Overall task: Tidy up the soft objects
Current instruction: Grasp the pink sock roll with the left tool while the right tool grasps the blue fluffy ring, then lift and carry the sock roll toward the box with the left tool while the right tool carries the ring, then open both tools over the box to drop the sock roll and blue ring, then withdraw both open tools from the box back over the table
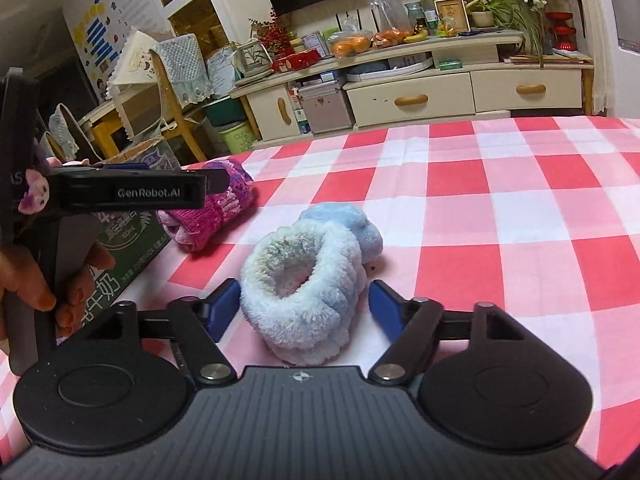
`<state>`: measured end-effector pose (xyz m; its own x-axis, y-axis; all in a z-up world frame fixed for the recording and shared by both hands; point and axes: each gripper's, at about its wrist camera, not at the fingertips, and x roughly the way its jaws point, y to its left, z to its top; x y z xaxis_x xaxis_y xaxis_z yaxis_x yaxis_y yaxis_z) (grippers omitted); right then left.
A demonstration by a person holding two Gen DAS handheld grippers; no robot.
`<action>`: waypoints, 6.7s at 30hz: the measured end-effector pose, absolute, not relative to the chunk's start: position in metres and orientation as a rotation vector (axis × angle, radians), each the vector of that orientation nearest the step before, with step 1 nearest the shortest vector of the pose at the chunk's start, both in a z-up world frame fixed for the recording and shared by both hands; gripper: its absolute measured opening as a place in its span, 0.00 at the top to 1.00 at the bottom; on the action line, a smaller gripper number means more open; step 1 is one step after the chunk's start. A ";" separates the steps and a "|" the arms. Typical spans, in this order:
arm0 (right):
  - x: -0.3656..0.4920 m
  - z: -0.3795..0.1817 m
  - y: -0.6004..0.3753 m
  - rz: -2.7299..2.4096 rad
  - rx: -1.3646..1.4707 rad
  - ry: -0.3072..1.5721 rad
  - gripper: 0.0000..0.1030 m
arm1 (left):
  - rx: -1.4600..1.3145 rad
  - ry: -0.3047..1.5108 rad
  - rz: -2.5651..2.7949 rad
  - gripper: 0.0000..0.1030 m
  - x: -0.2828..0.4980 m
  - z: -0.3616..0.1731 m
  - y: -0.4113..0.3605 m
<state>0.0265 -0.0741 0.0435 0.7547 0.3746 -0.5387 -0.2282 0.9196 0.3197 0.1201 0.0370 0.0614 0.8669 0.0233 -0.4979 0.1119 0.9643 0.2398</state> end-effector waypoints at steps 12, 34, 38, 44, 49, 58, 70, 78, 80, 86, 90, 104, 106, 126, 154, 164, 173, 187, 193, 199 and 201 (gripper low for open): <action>0.019 0.044 -0.089 0.322 0.252 0.648 0.02 | 0.415 0.578 -0.012 0.07 0.136 0.041 0.025; 0.024 0.044 -0.083 0.319 0.164 0.630 0.06 | 0.371 0.615 0.022 0.44 0.139 0.030 0.038; 0.024 0.044 -0.084 0.322 0.146 0.625 0.24 | 0.328 0.629 0.010 0.45 0.128 0.034 0.040; 0.019 0.044 -0.092 0.316 0.165 0.619 0.44 | 0.234 0.662 -0.009 0.45 0.107 0.040 0.044; 0.009 0.043 -0.095 0.303 0.154 0.609 0.50 | 0.208 0.683 -0.037 0.45 0.081 0.043 0.042; -0.011 0.045 -0.102 0.266 0.149 0.610 0.56 | 0.144 0.694 -0.079 0.45 0.040 0.053 0.036; -0.054 0.053 -0.111 0.219 0.147 0.616 0.56 | 0.086 0.671 -0.086 0.45 -0.001 0.075 0.047; -0.080 0.063 -0.106 0.211 0.141 0.619 0.57 | 0.056 0.625 -0.126 0.45 -0.020 0.095 0.053; -0.085 0.066 -0.104 0.208 0.139 0.619 0.57 | 0.058 0.608 -0.139 0.45 -0.025 0.099 0.053; -0.095 0.075 -0.101 0.201 0.150 0.615 0.57 | 0.044 0.571 -0.165 0.45 -0.034 0.113 0.057; -0.096 0.083 -0.097 0.199 0.148 0.601 0.57 | 0.031 0.547 -0.179 0.45 -0.039 0.122 0.062; -0.061 0.120 -0.065 0.280 0.148 0.533 0.57 | -0.041 0.479 -0.194 0.44 -0.043 0.151 0.094; -0.050 0.127 -0.057 0.301 0.138 0.515 0.57 | -0.060 0.471 -0.180 0.44 -0.042 0.155 0.103; 0.102 0.148 0.058 0.573 0.150 0.495 0.57 | -0.227 0.564 0.035 0.44 0.004 0.132 0.199; 0.085 0.127 0.025 0.370 0.254 0.469 0.02 | -0.047 0.403 0.158 0.04 -0.016 0.125 0.196; 0.013 0.092 -0.032 0.268 0.284 0.529 0.02 | -0.106 0.311 0.196 0.06 -0.011 0.103 0.183; -0.024 0.091 -0.061 0.223 0.263 0.510 0.01 | -0.100 0.296 0.195 0.06 -0.015 0.103 0.131; -0.066 0.095 -0.051 0.200 0.159 0.505 0.00 | -0.109 0.335 0.274 0.01 -0.097 0.148 0.137; -0.090 0.110 -0.027 0.231 0.114 0.486 0.00 | -0.103 0.382 0.352 0.01 -0.145 0.159 0.155; -0.116 0.128 -0.001 0.246 0.084 0.470 0.00 | -0.107 0.403 0.398 0.01 -0.180 0.164 0.166; -0.125 0.132 0.010 0.254 0.054 0.462 0.00 | -0.108 0.407 0.408 0.01 -0.190 0.165 0.168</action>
<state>-0.1249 0.0102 0.1321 0.8643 0.2548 -0.4336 -0.2306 0.9670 0.1085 -0.1903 0.1684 0.1655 0.8384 0.3640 -0.4057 -0.4068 0.9133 -0.0213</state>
